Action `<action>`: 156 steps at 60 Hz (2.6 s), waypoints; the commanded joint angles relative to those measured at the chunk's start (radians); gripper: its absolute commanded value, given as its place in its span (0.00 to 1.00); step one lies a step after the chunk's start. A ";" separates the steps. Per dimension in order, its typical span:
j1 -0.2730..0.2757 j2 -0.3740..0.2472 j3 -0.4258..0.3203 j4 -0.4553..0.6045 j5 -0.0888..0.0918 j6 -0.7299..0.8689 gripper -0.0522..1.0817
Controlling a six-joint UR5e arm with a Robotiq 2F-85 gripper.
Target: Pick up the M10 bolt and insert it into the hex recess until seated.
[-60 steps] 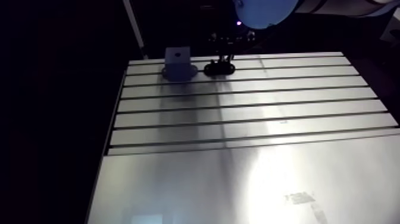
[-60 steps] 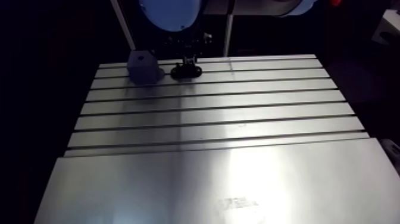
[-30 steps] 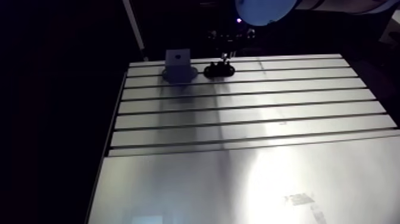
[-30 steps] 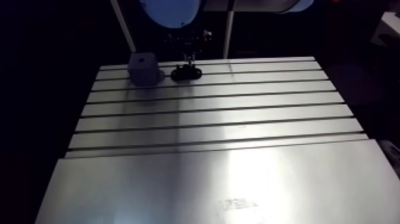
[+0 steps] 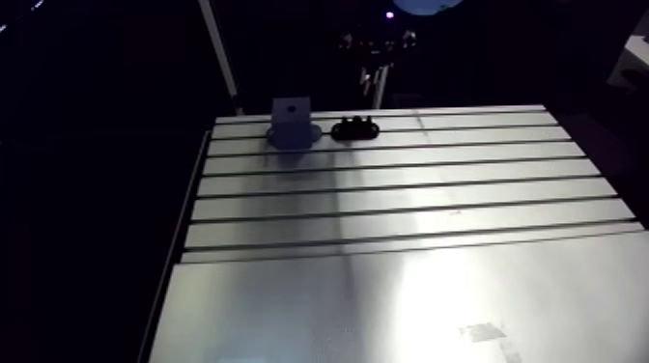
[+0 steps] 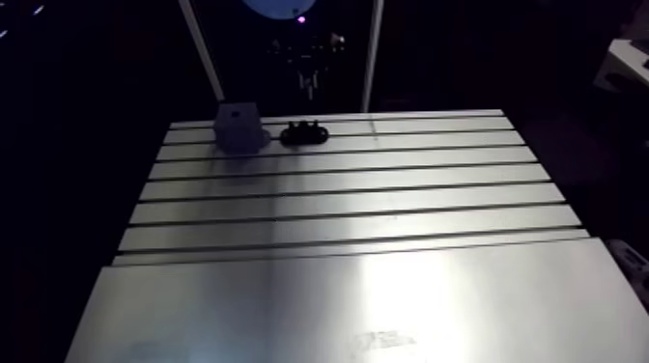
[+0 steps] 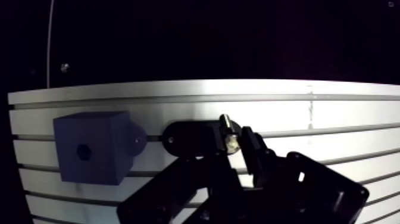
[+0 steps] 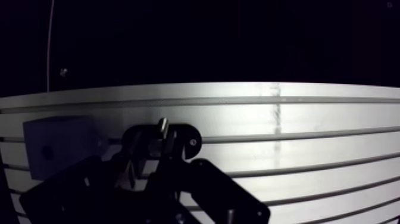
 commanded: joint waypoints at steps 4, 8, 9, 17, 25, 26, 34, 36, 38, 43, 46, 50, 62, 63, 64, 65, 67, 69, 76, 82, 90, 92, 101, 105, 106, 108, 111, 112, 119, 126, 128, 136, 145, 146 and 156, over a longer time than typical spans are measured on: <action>0.011 -0.079 -0.108 0.286 -0.005 0.008 0.75; 0.017 -0.091 -0.139 0.364 -0.005 0.014 0.75; 0.017 -0.091 -0.139 0.364 -0.005 0.014 0.75; 0.043 -0.103 -0.184 0.447 -0.008 0.018 0.75; 0.066 -0.080 -0.258 0.552 -0.011 0.040 0.75; 0.066 -0.080 -0.258 0.552 -0.011 0.040 0.75; 0.095 -0.041 -0.324 0.642 -0.018 0.065 0.75; 0.102 -0.033 -0.340 0.673 -0.023 0.072 0.75; 0.110 -0.013 -0.368 0.733 -0.029 0.093 0.75; 0.118 0.006 -0.391 0.759 -0.032 0.101 0.75; 0.129 0.012 -0.410 0.762 -0.034 0.102 0.75; 0.138 0.014 -0.417 0.756 -0.041 0.108 0.75; 0.156 0.007 -0.403 0.682 -0.048 0.140 0.75; 0.157 0.006 -0.400 0.667 -0.047 0.139 0.75; 0.157 0.006 -0.400 0.667 -0.047 0.139 0.75; 0.157 0.008 -0.397 0.658 -0.046 0.137 0.75; 0.160 0.011 -0.395 0.650 -0.042 0.136 0.75; 0.160 0.012 -0.393 0.644 -0.039 0.137 0.75; 0.175 0.015 -0.385 0.637 -0.040 0.141 0.75; 0.192 0.040 -0.392 0.591 -0.043 0.136 0.75; 0.193 0.065 -0.402 0.591 -0.039 0.137 0.75; 0.194 0.070 -0.402 0.590 -0.039 0.136 0.75; 0.197 0.084 -0.404 0.584 -0.039 0.137 0.75; 0.199 0.096 -0.411 0.582 -0.040 0.138 0.75; 0.199 0.096 -0.411 0.582 -0.040 0.138 0.75; 0.199 0.101 -0.414 0.582 -0.039 0.138 0.75; 0.206 0.102 -0.419 0.582 -0.037 0.138 0.75; 0.206 0.102 -0.419 0.582 -0.037 0.138 0.75; 0.211 0.104 -0.416 0.581 -0.034 0.139 0.75; 0.211 0.112 -0.416 0.579 -0.032 0.139 0.75; 0.212 0.112 -0.415 0.578 -0.032 0.139 0.75; 0.214 0.112 -0.411 0.573 -0.032 0.138 0.75; 0.217 0.114 -0.404 0.572 -0.034 0.139 0.75; 0.217 0.114 -0.404 0.572 -0.034 0.139 0.75; 0.219 0.121 -0.402 0.564 -0.036 0.138 0.75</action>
